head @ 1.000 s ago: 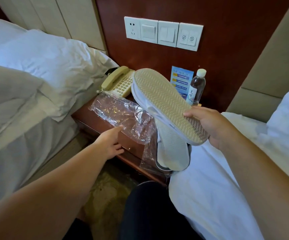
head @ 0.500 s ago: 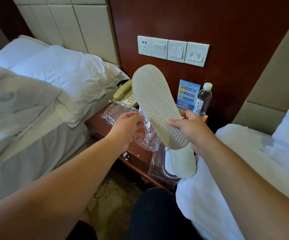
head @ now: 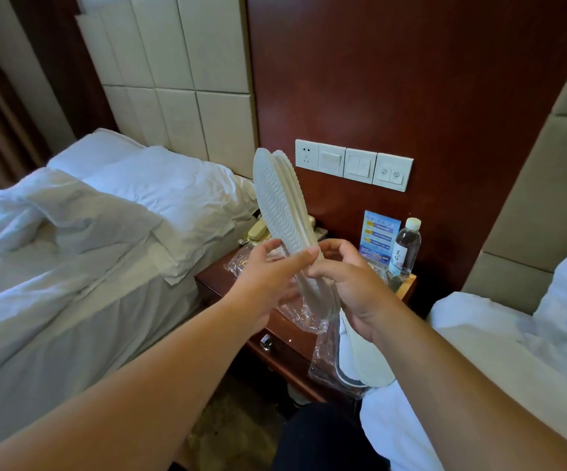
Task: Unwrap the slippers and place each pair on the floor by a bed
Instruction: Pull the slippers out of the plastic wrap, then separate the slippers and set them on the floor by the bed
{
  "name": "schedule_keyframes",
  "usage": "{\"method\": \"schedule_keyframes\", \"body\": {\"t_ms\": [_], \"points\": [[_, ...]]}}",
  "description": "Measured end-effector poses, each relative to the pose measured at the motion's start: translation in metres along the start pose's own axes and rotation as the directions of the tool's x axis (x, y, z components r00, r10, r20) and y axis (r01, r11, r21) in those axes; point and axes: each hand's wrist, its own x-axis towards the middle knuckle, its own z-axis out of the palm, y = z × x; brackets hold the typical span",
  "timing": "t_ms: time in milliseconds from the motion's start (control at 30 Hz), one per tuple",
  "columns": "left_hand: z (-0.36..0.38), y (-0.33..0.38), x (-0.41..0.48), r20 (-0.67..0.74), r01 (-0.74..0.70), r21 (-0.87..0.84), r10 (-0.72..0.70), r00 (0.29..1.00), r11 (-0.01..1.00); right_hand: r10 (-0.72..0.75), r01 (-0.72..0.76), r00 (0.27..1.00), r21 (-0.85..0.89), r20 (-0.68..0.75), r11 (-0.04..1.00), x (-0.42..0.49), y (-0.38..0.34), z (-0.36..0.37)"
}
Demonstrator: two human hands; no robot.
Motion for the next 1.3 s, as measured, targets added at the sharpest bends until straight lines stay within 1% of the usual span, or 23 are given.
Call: {"method": "schedule_keyframes", "body": {"t_ms": [67, 133, 267, 367, 433, 500, 567, 600, 767, 933, 1033, 1167, 1300], "points": [[-0.008, 0.008, -0.006, 0.034, -0.004, -0.047, 0.006, 0.999, 0.999, -0.011, 0.009, 0.999, 0.038, 0.038, 0.999, -0.006, -0.008, 0.005], [-0.015, 0.015, -0.012, 0.057, -0.017, -0.035, 0.019, 0.998, 0.999, -0.013, 0.010, 0.998, 0.057, 0.058, 0.998, -0.010, -0.013, 0.011], [-0.029, 0.025, -0.022, 0.064, -0.086, -0.011, 0.086, 0.994, 0.996, -0.017, 0.010, 0.994, 0.068, 0.108, 0.998, -0.013, -0.023, 0.020], [-0.043, 0.032, -0.030, 0.090, -0.152, 0.003, 0.152, 0.984, 0.988, -0.019, 0.015, 0.994, 0.035, 0.104, 0.999, -0.012, -0.031, 0.023], [-0.052, 0.035, -0.033, 0.039, -0.184, 0.063, 0.182, 0.983, 0.981, -0.015, 0.016, 0.999, -0.019, 0.048, 1.000, -0.012, -0.035, 0.026], [-0.062, 0.036, -0.031, -0.075, -0.191, 0.116, 0.201, 0.977, 0.975, -0.022, 0.020, 0.999, -0.071, -0.024, 0.997, -0.010, -0.037, 0.027], [-0.073, 0.038, -0.028, -0.165, -0.204, 0.118, 0.222, 0.961, 0.972, -0.031, 0.021, 0.996, -0.104, -0.088, 0.994, -0.010, -0.039, 0.027], [-0.078, 0.039, -0.028, -0.188, -0.212, 0.115, 0.230, 0.955, 0.971, -0.030, 0.018, 0.994, -0.110, -0.108, 0.994, -0.011, -0.040, 0.026], [-0.097, 0.044, -0.035, -0.184, -0.242, 0.112, 0.260, 0.948, 0.964, 0.011, -0.017, 0.992, -0.050, -0.125, 0.999, -0.019, -0.041, 0.026], [-0.103, 0.047, -0.049, -0.198, -0.217, 0.066, 0.226, 0.954, 0.974, 0.023, -0.014, 0.993, 0.078, -0.114, 0.997, -0.026, -0.043, 0.029], [-0.102, 0.050, -0.057, -0.197, -0.207, 0.048, 0.213, 0.957, 0.977, 0.022, -0.013, 0.996, 0.105, -0.092, 0.994, -0.029, -0.043, 0.029], [-0.099, 0.056, -0.061, -0.212, -0.194, 0.075, 0.206, 0.955, 0.978, 0.024, -0.013, 0.997, 0.131, -0.077, 0.991, -0.030, -0.043, 0.028], [-0.100, 0.057, -0.062, -0.207, -0.198, 0.066, 0.207, 0.956, 0.978, 0.027, -0.017, 0.997, 0.144, -0.072, 0.989, -0.032, -0.041, 0.027]]}}
